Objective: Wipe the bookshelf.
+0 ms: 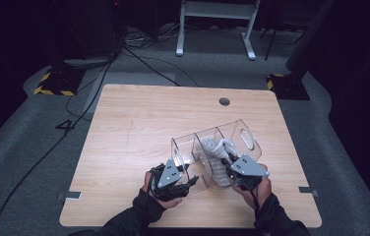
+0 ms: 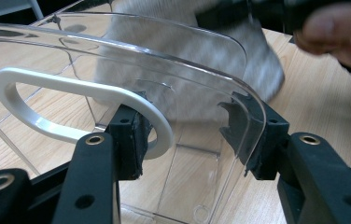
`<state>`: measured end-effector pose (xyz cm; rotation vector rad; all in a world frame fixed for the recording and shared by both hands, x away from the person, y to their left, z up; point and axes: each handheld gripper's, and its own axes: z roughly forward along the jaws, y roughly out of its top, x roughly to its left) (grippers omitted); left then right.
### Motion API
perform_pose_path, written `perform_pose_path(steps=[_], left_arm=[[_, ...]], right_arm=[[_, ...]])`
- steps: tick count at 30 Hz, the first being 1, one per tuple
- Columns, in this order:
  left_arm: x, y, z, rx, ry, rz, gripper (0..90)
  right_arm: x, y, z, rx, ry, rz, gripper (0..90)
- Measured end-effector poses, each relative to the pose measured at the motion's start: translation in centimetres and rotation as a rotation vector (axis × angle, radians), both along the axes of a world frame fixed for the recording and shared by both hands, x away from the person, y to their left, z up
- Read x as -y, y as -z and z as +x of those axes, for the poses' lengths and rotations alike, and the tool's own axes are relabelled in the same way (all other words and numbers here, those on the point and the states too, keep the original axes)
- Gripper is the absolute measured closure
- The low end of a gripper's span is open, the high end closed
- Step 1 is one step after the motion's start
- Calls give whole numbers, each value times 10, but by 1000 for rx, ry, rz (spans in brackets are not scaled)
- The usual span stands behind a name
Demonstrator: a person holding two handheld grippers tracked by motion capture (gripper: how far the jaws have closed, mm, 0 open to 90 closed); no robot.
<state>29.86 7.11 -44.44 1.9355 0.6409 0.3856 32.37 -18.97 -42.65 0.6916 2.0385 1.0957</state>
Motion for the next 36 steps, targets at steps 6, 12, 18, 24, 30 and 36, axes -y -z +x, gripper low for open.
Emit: perform_pose_path(steps=[6,12,18,24,30,36], left_arm=[[0,0,0,-1,0,1,494],[0,0,0,0,0,0,494],[0,0,0,0,1,2,494],[0,0,0,1,0,2,494],[0,0,0,2,0,4,493],[1,0,0,0,1,2,493]], right_arm=[[3,-32,4,74,27,52,788],[-2,-24,2,65,-5,11,787],[-12,9,-2,-5,-87,-84,786],[-8,39,-6,-113,-150,-142,785],[-3,57,-9,-169,-177,-174,785],[-2,47,-9,-158,-169,-142,786]])
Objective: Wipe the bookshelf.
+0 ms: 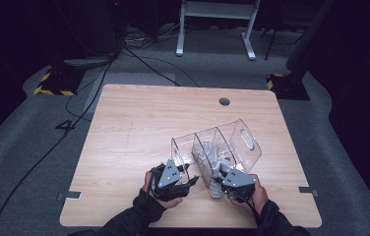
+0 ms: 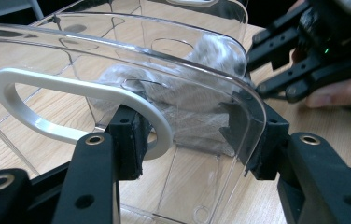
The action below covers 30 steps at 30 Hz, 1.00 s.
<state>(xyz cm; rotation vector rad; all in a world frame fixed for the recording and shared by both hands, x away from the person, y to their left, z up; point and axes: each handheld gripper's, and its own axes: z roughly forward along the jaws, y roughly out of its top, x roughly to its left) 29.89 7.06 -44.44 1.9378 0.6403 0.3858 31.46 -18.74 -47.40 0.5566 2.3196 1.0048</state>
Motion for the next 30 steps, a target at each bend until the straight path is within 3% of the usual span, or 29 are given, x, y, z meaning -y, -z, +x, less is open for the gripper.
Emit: perform_pose_path(steps=[6,13,16,21,30], left_arm=[[0,0,0,-1,-1,1,494],[0,0,0,0,-1,1,494],[0,0,0,0,0,0,493],[0,0,0,2,-1,0,494],[0,0,0,2,-3,1,494]], right_arm=[[8,-40,3,98,68,81,789],[10,-76,7,206,107,102,788],[11,-86,7,224,112,120,788],[10,-79,6,213,93,125,788],[-5,-15,-2,93,-8,-31,787]])
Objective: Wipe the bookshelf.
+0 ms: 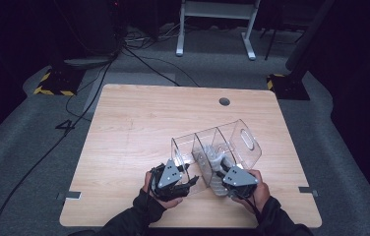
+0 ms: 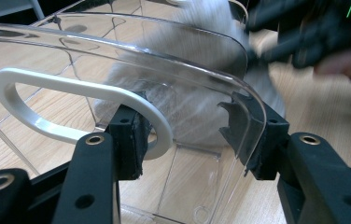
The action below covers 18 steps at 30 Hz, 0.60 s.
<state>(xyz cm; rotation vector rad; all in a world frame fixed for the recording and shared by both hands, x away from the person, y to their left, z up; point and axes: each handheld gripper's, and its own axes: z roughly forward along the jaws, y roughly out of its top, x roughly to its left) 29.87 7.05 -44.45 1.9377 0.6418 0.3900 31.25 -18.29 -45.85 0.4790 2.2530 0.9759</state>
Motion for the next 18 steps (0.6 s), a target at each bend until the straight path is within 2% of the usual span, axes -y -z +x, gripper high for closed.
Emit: perform_pose_path(steps=[2,5,8,11,14,16,17,18], left_arm=[[0,0,0,0,1,0,494],[0,0,0,-1,2,1,494],[0,0,0,-1,4,0,493],[0,0,0,0,3,0,494],[0,0,0,0,3,0,494],[0,0,0,-1,3,-1,494],[0,0,0,0,4,-3,494],[0,0,0,0,3,-3,493]], right_arm=[[0,11,-2,-32,-16,-25,787],[3,20,-3,-82,-26,-20,786],[10,21,-4,-119,-31,6,785],[12,20,-4,-126,-28,15,785],[12,8,-4,-75,-12,47,785],[14,-6,-5,-25,9,71,786],[18,-21,-5,21,31,107,786],[21,-32,-4,51,47,122,786]])
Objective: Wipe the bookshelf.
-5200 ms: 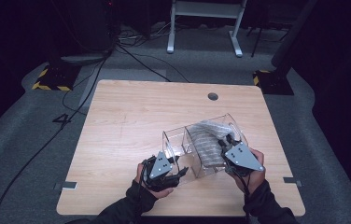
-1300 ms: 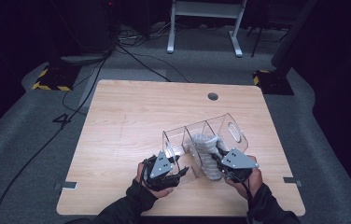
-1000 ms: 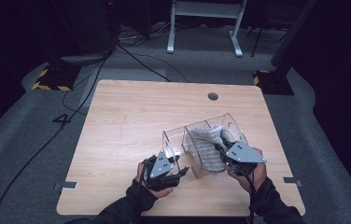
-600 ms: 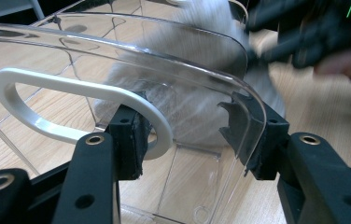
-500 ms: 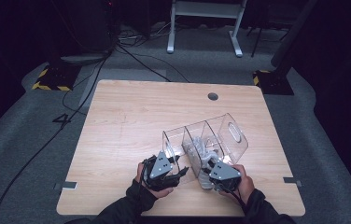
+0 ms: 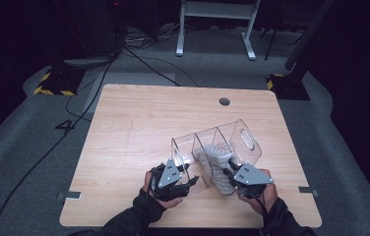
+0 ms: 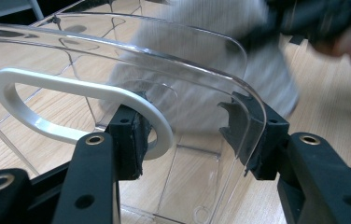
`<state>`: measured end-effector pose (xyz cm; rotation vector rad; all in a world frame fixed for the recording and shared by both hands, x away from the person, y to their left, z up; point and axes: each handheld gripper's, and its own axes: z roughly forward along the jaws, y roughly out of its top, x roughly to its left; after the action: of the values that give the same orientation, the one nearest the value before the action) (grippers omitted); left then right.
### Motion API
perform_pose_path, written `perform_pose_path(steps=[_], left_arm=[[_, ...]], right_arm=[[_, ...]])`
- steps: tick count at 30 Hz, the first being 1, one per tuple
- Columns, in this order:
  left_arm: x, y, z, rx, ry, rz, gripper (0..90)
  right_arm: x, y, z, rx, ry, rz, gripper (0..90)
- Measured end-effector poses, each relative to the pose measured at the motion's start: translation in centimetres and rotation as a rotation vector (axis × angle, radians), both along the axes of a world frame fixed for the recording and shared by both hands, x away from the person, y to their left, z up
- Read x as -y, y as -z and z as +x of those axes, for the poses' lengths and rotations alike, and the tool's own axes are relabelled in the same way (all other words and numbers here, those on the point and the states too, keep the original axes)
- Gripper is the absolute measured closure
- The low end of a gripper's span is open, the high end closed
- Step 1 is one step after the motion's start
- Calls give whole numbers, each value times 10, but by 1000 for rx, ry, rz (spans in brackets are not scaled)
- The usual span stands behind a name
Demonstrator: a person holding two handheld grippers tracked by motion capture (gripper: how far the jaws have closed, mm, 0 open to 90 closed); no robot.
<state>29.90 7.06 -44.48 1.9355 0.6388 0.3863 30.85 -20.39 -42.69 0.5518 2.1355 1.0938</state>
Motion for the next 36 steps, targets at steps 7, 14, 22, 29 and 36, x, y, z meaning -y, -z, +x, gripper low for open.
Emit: perform_pose_path(steps=[7,14,22,29,36], left_arm=[[0,0,0,1,0,-2,494],[0,0,1,0,2,-2,493],[0,0,1,0,2,-1,493],[0,0,1,-1,8,-2,493],[0,0,1,-1,6,-1,492]], right_arm=[[13,-46,2,128,64,64,786],[2,-29,-7,76,-10,14,785],[-8,47,-9,-105,-84,-137,780],[-4,54,-8,-171,-94,-113,777],[-1,13,-10,-45,-74,-20,782]])
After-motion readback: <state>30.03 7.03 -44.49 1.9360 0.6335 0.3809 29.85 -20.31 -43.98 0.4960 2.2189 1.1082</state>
